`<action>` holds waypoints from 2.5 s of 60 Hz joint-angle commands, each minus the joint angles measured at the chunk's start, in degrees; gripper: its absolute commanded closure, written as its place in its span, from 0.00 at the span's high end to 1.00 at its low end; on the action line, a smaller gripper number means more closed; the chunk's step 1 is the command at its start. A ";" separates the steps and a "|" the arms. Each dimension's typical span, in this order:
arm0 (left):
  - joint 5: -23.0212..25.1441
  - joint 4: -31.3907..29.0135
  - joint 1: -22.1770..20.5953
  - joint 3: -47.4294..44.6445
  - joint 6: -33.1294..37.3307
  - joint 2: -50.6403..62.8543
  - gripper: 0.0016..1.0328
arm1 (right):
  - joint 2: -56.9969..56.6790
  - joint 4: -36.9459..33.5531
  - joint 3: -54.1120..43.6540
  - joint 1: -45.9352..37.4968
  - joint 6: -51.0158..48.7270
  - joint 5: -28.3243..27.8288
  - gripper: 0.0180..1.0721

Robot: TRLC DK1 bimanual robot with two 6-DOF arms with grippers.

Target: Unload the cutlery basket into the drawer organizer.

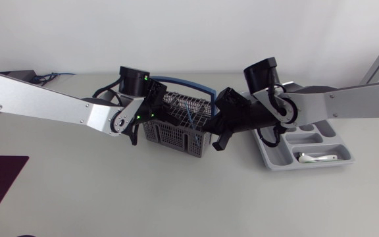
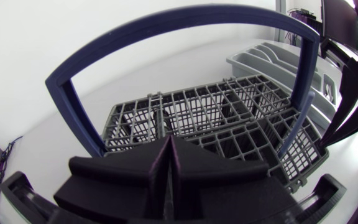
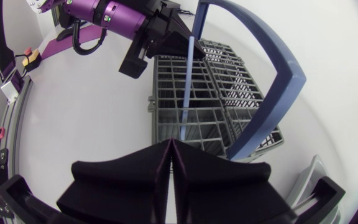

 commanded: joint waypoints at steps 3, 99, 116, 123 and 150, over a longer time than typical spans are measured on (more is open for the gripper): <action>-0.02 -1.84 0.35 -0.83 0.07 -2.48 0.09 | -2.12 -0.56 -0.26 -0.11 0.40 0.22 0.05; 14.48 -31.64 -4.66 13.23 -10.39 -9.16 0.88 | -24.89 -6.63 -18.10 -20.23 -4.87 -12.17 0.96; 14.48 -33.13 -4.92 14.37 -10.83 -7.23 0.87 | -25.15 -6.63 -19.07 -21.29 -5.58 -13.05 0.96; 14.22 -32.87 -4.92 14.02 -10.83 -6.61 0.87 | -25.85 -6.63 -19.77 -21.29 -5.84 -13.14 0.96; 12.02 -32.43 -5.45 14.81 -10.57 -4.94 0.83 | -26.47 -6.80 -20.39 -21.64 -6.45 -13.49 0.96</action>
